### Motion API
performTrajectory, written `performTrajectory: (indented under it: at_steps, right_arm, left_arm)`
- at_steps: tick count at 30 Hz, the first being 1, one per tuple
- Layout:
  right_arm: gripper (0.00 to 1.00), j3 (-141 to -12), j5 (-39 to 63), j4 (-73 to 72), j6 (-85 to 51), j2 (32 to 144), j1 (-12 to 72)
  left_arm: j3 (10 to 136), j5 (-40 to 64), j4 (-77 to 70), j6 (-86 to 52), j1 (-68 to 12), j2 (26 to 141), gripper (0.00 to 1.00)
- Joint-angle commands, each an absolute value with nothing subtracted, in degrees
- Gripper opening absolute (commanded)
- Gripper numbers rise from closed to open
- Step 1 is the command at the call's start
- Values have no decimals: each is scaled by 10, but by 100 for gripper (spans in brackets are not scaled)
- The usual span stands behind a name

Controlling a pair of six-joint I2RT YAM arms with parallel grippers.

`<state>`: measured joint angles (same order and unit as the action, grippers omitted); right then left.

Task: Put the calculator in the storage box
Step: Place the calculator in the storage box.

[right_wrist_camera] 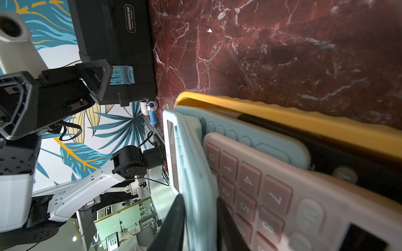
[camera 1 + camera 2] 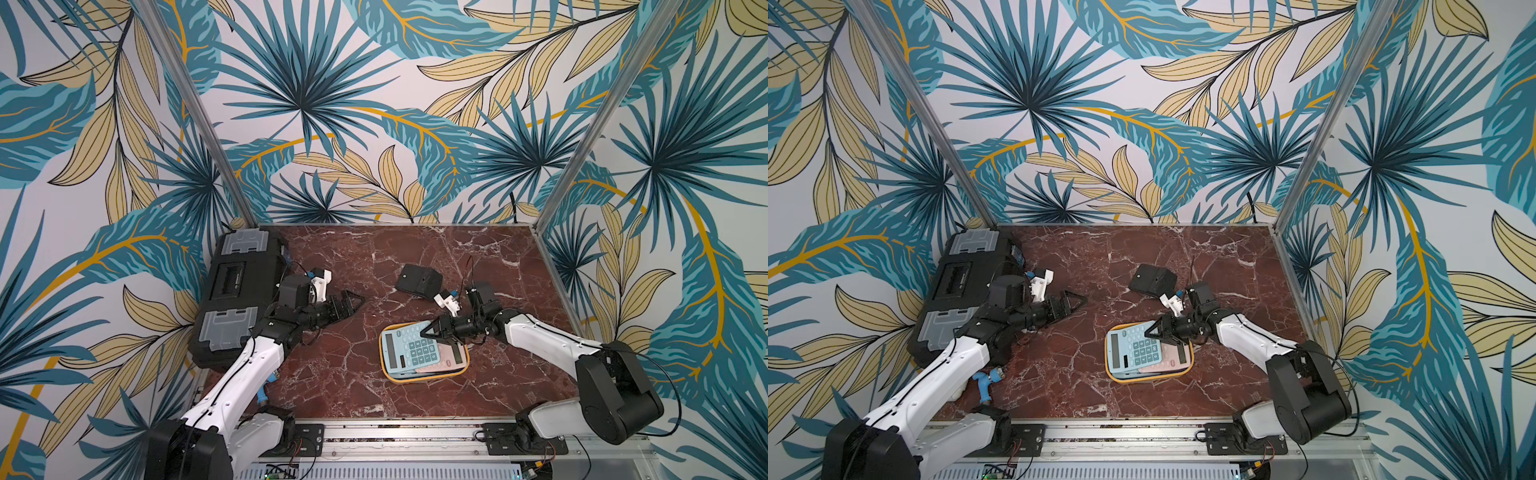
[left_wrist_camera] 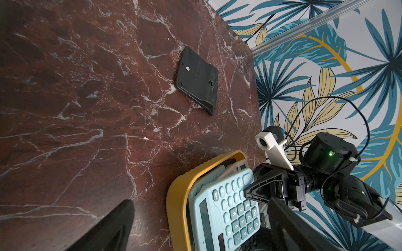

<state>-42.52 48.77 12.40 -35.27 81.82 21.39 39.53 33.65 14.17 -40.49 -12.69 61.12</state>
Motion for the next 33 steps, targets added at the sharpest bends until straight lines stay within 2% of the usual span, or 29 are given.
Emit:
performTrajectory:
  at_steps: [1, 8, 11, 17, 33]
  right_arm:
    - [27, -445, 463, 172, -325, 825, 216]
    - [28, -471, 429, 237, -292, 827, 216]
    - [36, -481, 406, 269, -278, 826, 216]
    - [40, -500, 383, 296, -265, 830, 216]
    - [40, -511, 327, 350, -236, 818, 216]
  left_arm:
    - [388, 339, 134, -400, -129, 609, 100]
    - [390, 339, 136, -398, -130, 610, 100]
    - [389, 341, 134, -399, -129, 611, 100]
    - [392, 342, 138, -398, -129, 609, 100]
    - [392, 342, 143, -390, -129, 623, 100]
